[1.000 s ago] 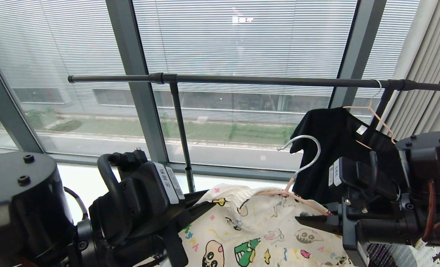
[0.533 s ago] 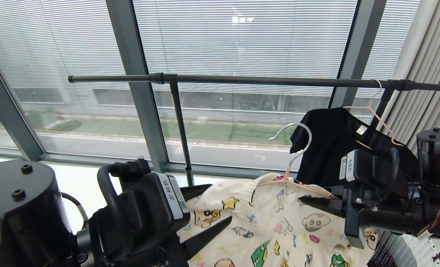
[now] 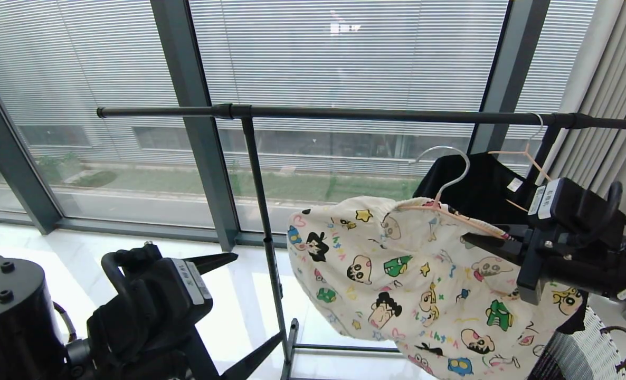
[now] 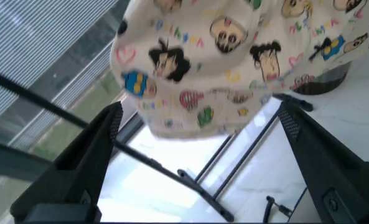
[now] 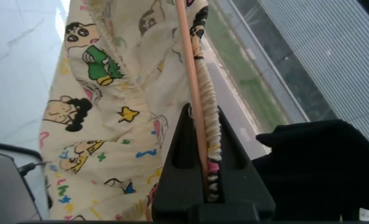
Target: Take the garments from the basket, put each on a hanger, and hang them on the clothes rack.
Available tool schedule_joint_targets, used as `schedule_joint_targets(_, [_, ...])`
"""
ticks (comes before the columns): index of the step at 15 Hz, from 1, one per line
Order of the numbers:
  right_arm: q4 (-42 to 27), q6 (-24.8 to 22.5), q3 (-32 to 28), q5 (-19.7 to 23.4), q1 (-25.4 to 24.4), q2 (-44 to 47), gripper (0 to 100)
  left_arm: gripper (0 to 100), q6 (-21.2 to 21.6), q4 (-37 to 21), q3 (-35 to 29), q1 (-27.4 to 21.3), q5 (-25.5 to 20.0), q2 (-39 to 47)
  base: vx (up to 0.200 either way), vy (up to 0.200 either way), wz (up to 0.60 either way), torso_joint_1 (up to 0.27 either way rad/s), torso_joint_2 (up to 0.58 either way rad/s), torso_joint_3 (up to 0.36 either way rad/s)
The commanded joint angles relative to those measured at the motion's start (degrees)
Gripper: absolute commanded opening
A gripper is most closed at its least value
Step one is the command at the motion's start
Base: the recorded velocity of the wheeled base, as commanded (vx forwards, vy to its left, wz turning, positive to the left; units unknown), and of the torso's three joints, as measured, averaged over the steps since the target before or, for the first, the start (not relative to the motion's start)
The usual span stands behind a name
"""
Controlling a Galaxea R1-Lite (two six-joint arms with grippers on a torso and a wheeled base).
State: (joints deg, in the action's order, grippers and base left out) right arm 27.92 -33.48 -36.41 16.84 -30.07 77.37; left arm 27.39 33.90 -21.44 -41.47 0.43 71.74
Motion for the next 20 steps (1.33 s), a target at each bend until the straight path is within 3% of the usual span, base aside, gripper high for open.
schedule_joint_targets(1, [0.8, -0.1, -0.1, 0.6, 0.2, -0.4, 0, 100, -1.5, 0.0, 2.7, 7.3, -0.1, -1.6, 0.0, 0.0, 0.0, 0.0, 0.0, 0.0])
schedule_joint_targets(4, [2.1, -0.2, -0.4, 4.8, 0.2, -2.0, 0, 100, -1.6, 0.0, 2.7, 13.3, -0.5, 0.4, 0.0, 0.0, 0.0, 0.0, 0.0, 0.0])
schedule_joint_targets(9, [1.5, -0.3, -0.2, 7.5, -2.7, -5.2, 0, 100, -1.6, 0.2, 3.8, 11.6, -0.7, 5.3, 0.0, 0.0, 0.0, 0.0, 0.0, 0.0])
schedule_joint_targets(11, [0.7, -0.3, -0.2, 6.9, -6.3, -6.1, 0, 100, -1.8, 5.7, 4.5, 11.0, -1.1, 8.0, 0.0, 0.0, 0.0, 0.0, 0.0, 0.0])
schedule_joint_targets(13, [0.2, -0.3, -0.4, 5.2, -8.9, -6.4, 0, 100, -3.7, 10.6, 6.2, 11.2, -5.9, 9.1, 0.0, 0.0, 0.0, 0.0, 0.0, 0.0])
schedule_joint_targets(14, [0.2, -0.2, -0.4, 4.7, -9.6, -6.5, 0, 0, -3.7, 10.8, 6.6, 11.3, -6.0, 9.1, 0.0, 0.0, 0.0, 0.0, 0.0, 0.0])
schedule_joint_targets(20, [-4.2, -0.2, -0.6, 4.3, -10.4, -10.0, 0, 0, -4.5, 11.0, 8.0, 14.7, -5.9, 9.0, 0.0, 0.0, 0.0, 0.0, 0.0, 0.0])
